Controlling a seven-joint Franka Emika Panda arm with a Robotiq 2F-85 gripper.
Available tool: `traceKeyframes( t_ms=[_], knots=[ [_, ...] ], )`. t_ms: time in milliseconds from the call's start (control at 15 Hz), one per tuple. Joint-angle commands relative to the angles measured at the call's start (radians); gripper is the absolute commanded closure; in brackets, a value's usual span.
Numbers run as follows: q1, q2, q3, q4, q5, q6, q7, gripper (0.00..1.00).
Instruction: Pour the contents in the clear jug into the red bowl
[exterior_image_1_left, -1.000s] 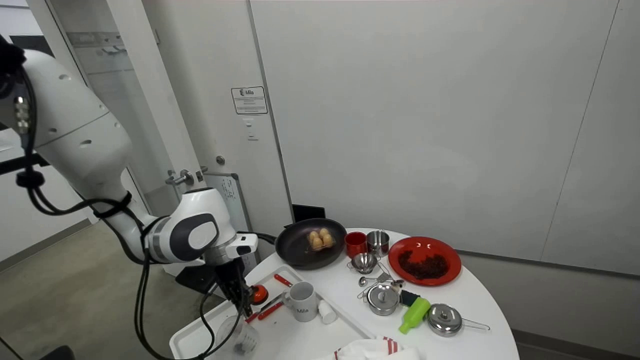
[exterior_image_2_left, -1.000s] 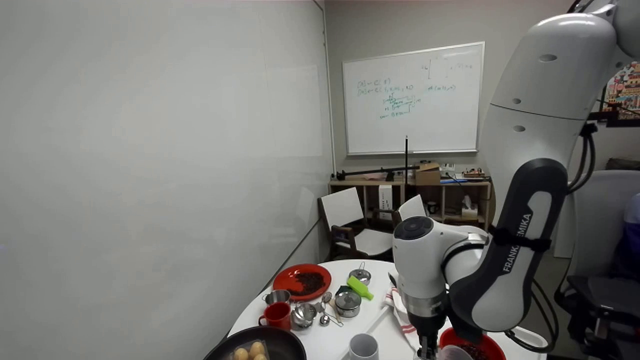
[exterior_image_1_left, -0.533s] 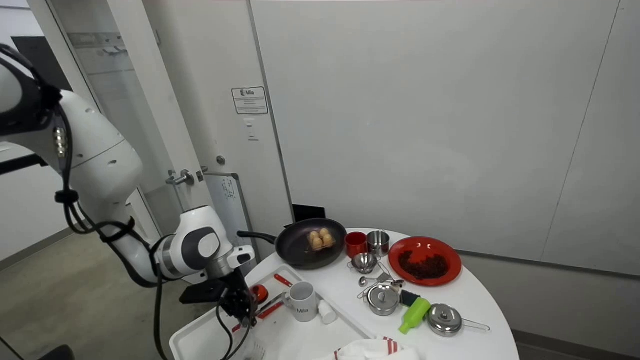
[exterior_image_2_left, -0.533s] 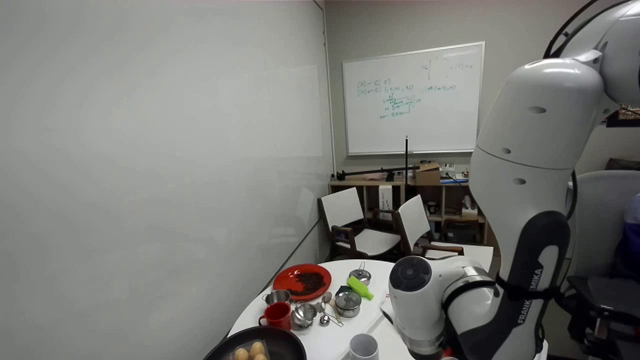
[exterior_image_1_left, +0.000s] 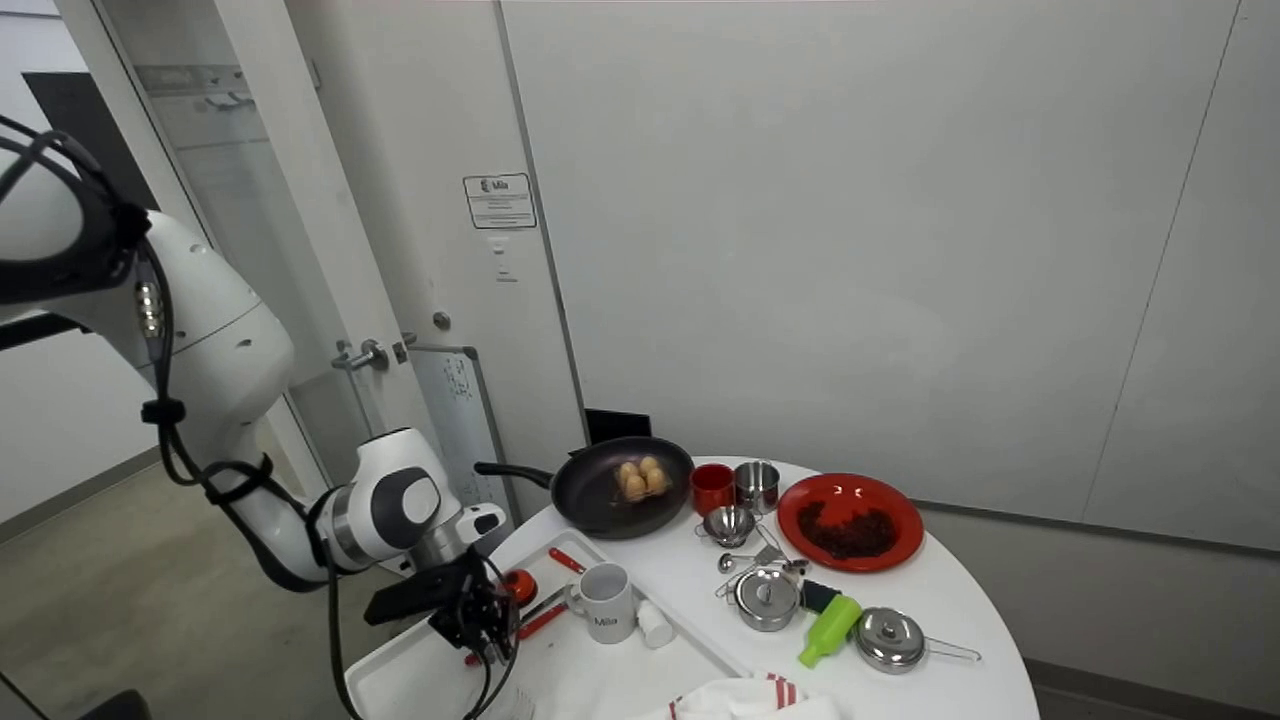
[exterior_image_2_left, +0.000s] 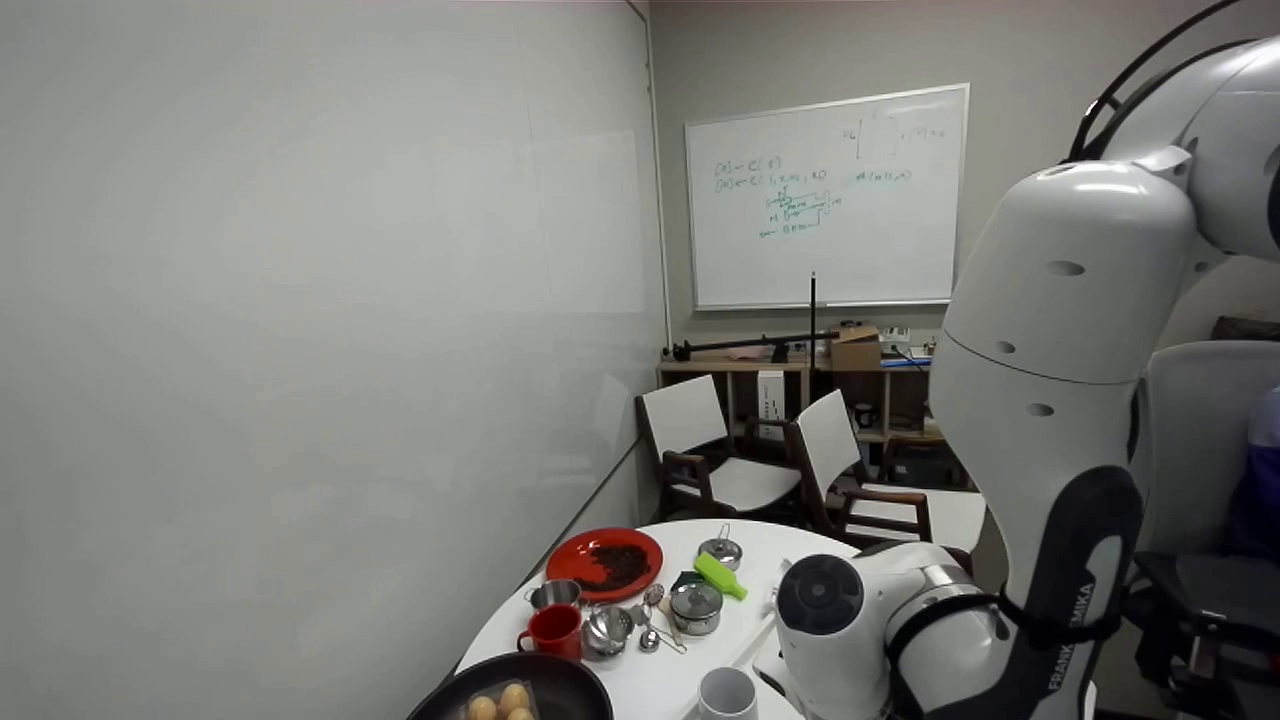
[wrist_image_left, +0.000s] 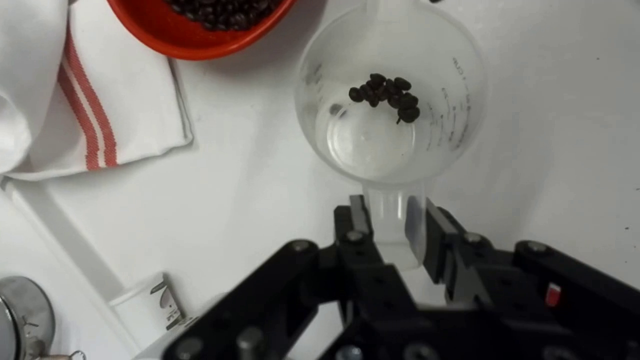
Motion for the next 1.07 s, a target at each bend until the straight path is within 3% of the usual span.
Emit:
traceKeyframes(
  t_ms=[0,667,733,800,1000],
  knots=[
    [0.018,0.029,-0.007,0.033,-0.053,-0.04,-0.036,0.91],
    [0.039,0.067,0.002,0.039,-0.121,-0.065,-0.066,0.9],
    [0.04,0.069,0.002,0.041,-0.12,-0.069,-0.065,0.48],
    [0.039,0.069,0.002,0.04,-0.12,-0.07,-0.067,0.47],
    [0.047,0.068,-0.008,0.042,-0.124,-0.075,-0.057,0.25]
  ],
)
